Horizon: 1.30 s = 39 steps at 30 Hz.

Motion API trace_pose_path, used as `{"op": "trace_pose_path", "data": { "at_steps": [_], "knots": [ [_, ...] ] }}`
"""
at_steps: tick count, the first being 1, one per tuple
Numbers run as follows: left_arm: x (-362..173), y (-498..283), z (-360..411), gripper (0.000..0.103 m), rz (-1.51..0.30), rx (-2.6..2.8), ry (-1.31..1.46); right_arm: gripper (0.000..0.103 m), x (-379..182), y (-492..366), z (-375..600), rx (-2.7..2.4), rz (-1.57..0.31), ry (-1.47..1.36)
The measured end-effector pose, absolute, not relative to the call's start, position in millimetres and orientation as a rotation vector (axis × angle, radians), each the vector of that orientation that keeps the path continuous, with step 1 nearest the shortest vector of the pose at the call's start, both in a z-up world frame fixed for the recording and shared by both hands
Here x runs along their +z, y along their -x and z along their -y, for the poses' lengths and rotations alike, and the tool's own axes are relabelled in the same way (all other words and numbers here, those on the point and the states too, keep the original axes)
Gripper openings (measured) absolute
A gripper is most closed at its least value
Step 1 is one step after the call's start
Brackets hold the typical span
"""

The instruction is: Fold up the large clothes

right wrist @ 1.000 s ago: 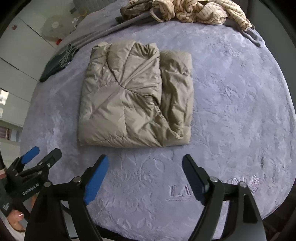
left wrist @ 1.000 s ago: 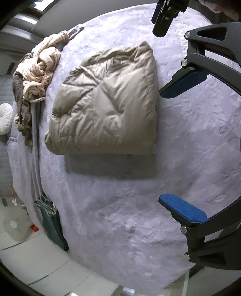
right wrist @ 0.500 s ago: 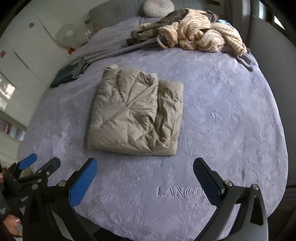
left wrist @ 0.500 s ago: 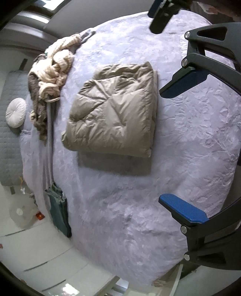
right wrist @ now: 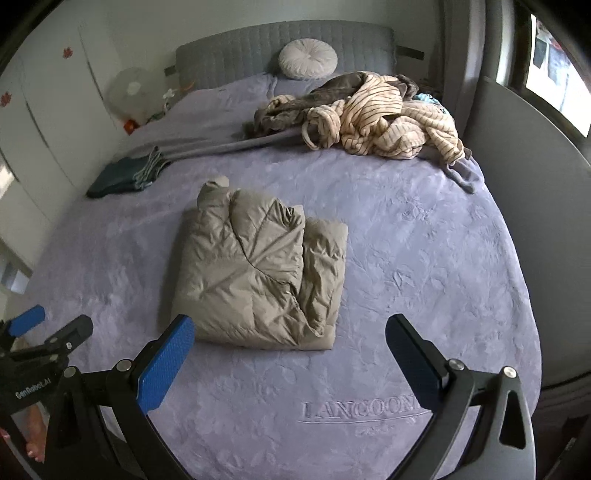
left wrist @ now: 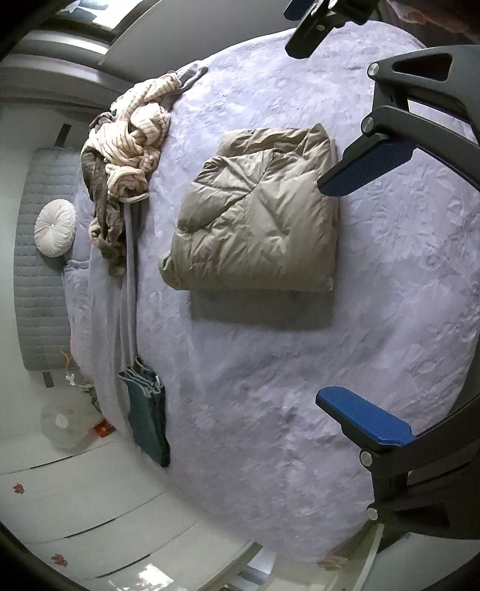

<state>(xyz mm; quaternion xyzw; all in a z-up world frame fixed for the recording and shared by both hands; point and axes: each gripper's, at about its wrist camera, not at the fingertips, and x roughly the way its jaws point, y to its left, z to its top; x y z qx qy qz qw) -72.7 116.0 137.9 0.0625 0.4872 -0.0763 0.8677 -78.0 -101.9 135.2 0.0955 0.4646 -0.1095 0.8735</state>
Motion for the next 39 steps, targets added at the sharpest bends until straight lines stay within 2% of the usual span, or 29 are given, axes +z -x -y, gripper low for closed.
{"op": "trace_pose_path", "data": {
  "at_steps": [39],
  "knots": [
    [148,61,-131,0.103,-0.999,-0.161,-0.123,0.103,145,75,86,-0.276,-0.972,-0.204]
  ]
}}
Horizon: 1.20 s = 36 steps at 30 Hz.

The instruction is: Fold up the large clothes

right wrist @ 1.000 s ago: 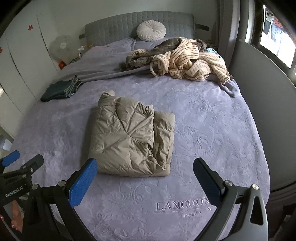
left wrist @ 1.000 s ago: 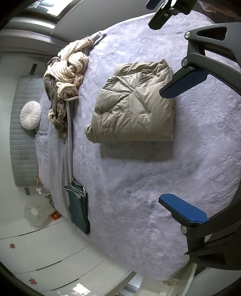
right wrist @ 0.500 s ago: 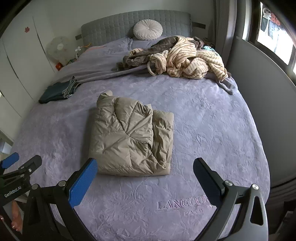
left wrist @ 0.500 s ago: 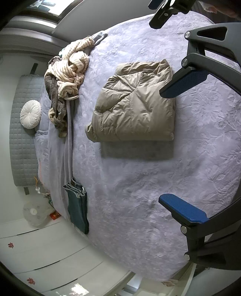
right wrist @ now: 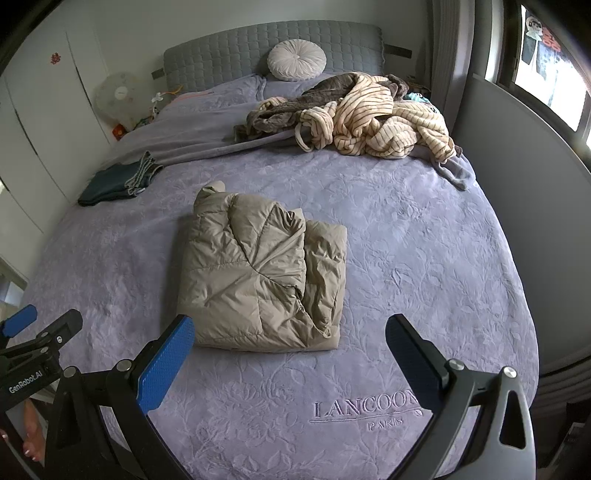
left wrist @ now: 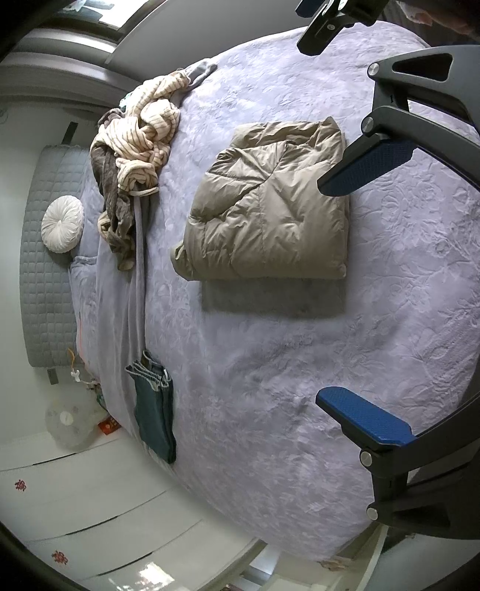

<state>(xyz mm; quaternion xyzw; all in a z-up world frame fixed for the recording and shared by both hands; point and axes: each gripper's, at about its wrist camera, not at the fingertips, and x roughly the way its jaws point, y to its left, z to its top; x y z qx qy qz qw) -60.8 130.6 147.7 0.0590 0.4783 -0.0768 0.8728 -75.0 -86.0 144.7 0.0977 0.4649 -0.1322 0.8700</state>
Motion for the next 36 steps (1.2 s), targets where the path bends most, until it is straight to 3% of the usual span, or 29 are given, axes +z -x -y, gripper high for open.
{"op": "trace_pose_path", "data": {
  "at_steps": [36],
  "knots": [
    [147.6,60.5,-134.1,0.103,-0.999,-0.164,-0.123,0.103,146.4,75.6,83.7,-0.279,-0.97,-0.204]
  ]
}}
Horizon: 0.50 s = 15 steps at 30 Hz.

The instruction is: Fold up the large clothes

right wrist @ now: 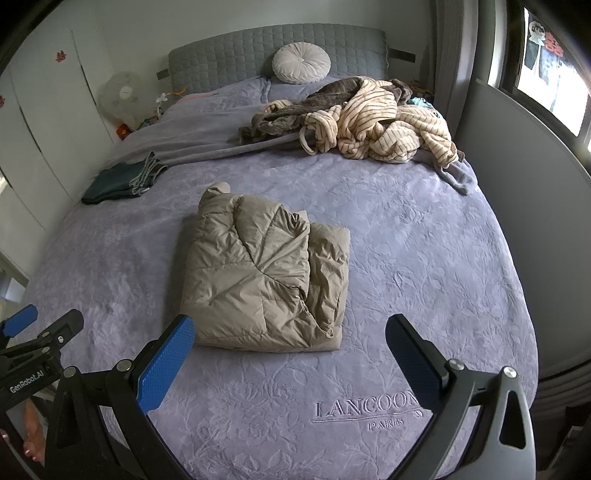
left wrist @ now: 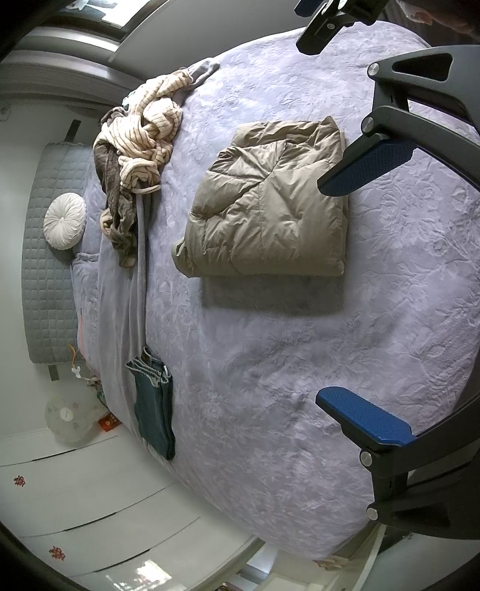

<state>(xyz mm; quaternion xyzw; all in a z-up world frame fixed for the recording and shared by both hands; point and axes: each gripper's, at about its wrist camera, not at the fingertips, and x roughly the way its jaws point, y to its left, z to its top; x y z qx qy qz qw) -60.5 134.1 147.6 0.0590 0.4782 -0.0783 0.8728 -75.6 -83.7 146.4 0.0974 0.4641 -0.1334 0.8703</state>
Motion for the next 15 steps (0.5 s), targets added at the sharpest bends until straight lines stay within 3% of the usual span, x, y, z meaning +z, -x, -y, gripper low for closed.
{"op": "trace_pose_path", "data": {
  "at_steps": [15],
  "knots": [
    [147.2,61.1,-134.8,0.103,-0.998,-0.161,-0.121,0.103,146.2,76.1,83.3,-0.28,-0.97,-0.203]
  ]
}}
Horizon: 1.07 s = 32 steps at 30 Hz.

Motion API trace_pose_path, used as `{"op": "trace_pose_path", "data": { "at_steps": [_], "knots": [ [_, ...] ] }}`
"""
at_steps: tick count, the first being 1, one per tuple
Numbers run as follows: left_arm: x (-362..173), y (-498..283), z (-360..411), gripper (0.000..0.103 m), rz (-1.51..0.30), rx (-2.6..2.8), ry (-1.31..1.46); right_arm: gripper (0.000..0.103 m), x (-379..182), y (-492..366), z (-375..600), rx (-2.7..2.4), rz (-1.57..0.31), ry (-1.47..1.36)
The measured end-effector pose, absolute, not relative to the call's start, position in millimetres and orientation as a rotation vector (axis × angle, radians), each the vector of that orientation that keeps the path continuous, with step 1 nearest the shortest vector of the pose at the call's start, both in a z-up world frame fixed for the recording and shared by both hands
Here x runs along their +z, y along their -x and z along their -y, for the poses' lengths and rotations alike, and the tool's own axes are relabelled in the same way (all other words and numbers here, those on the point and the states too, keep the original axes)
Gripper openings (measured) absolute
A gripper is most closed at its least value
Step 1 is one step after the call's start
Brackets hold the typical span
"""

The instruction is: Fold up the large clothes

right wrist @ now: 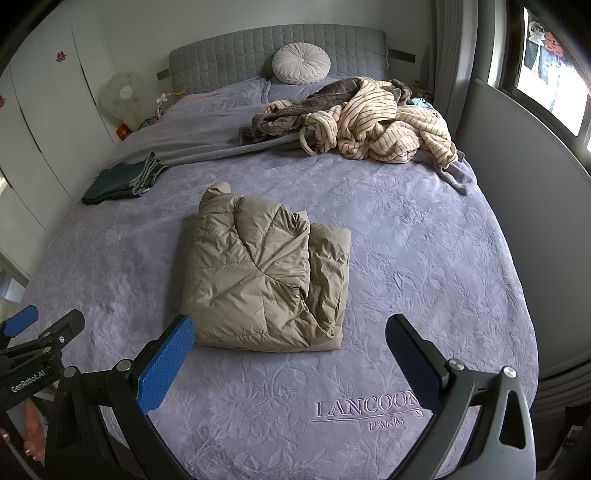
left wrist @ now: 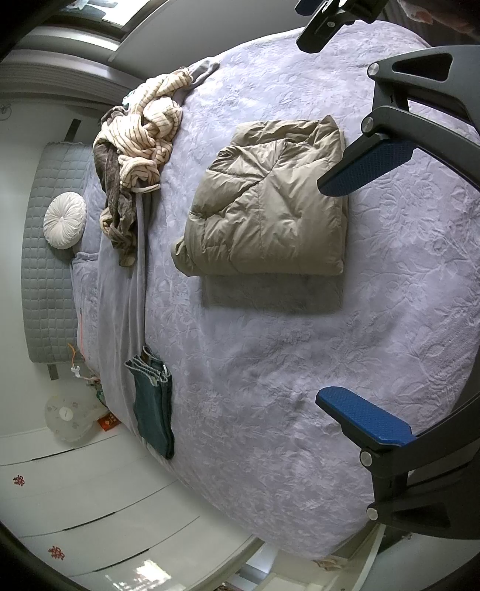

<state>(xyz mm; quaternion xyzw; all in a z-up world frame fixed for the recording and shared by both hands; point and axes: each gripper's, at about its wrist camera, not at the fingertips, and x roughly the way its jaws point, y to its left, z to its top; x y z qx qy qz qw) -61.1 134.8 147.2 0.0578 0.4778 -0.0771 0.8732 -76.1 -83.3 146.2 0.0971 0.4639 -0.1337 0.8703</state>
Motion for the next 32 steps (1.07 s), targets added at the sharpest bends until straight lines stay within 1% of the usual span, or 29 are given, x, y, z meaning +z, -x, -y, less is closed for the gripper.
{"op": "trace_pose_path", "data": {
  "at_steps": [32],
  "knots": [
    [146.8,59.8,-142.2,0.103,-0.994,-0.167,-0.116,0.103,146.3,76.7,82.0,-0.285,-0.973,-0.206]
  ]
}}
